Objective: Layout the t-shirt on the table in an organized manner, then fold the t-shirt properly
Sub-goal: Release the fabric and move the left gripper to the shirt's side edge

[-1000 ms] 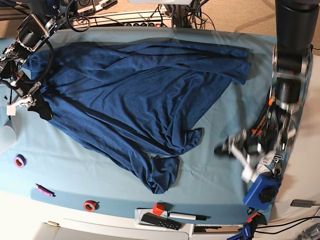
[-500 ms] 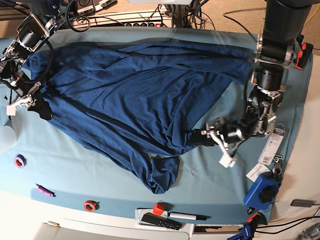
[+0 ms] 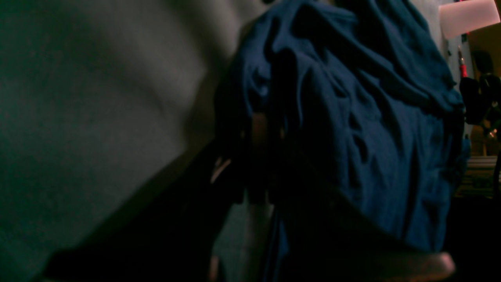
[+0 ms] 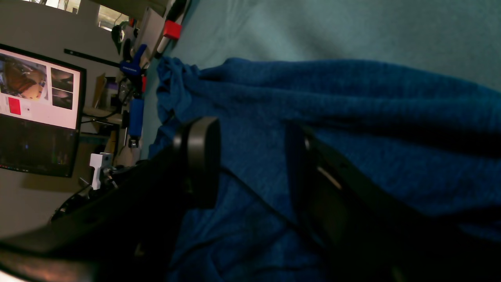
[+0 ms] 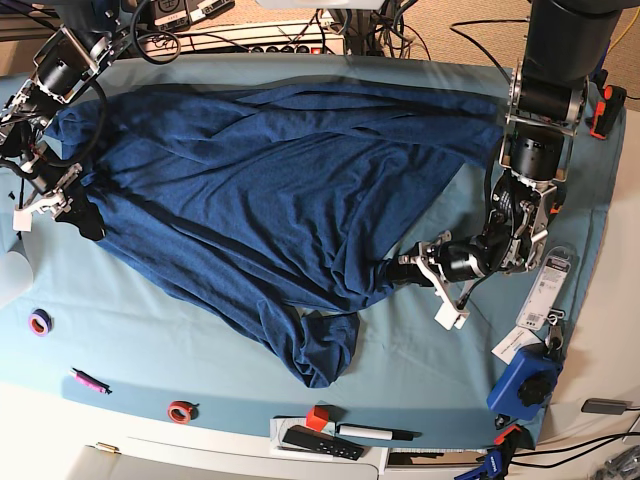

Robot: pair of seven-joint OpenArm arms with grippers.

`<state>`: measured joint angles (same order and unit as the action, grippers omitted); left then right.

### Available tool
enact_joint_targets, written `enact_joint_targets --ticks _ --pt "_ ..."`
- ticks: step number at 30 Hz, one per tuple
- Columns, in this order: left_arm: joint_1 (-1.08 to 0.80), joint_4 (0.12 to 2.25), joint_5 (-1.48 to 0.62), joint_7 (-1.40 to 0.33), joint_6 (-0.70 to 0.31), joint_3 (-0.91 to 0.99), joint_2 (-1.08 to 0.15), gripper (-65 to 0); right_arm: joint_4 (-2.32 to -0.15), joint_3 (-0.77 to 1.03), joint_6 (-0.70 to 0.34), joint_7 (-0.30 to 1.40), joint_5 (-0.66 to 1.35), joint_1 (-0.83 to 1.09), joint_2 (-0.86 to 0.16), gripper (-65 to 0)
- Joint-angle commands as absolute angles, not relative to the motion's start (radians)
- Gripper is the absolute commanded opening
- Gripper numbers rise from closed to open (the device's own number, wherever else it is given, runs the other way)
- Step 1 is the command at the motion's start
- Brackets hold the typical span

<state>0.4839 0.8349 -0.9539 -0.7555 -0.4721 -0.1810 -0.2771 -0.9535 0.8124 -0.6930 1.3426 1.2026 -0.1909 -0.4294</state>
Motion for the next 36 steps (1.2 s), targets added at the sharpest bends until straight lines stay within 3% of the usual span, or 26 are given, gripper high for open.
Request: enact_joint_targets --ticks 1,20,28,29,33,34,36 --pt "0.514 0.843 -0.946 -0.770 -0.477 -0.180 -0.283 -65.0 -0.968 0.815 -0.698 1.329 1.230 -0.208 -0.457 -37.9" --pt "0.707 0.843 -0.803 -0.716 -0.493 -0.180 -0.352 -65.0 -0.968 0.815 -0.698 1.330 1.230 -0.208 -0.457 -37.9" --pt "0.715 0.843 -0.732 -0.485 -0.491 -0.181 -0.348 -65.0 -0.968 0.815 -0.698 1.330 1.230 -0.208 -0.457 -37.9" --pt "0.715 0.843 -0.722 -0.467 -0.497 -0.181 -0.346 -63.9 -0.968 0.815 -0.698 1.330 1.230 -0.208 -0.457 -37.9" --pt "0.715 0.843 -0.714 -0.463 -0.493 -0.181 -0.342 -31.5 -0.968 0.815 -0.698 1.331 1.230 -0.208 -0.457 -37.9" --pt "0.715 0.843 -0.714 -0.472 -0.481 -0.181 -0.342 -27.6 -0.968 0.815 -0.698 1.331 1.230 -0.208 -0.457 -37.9" --pt "0.715 0.843 -0.714 -0.500 -0.448 -0.181 -0.347 -26.3 -0.968 0.815 -0.698 1.331 1.230 -0.208 -0.457 -37.9"
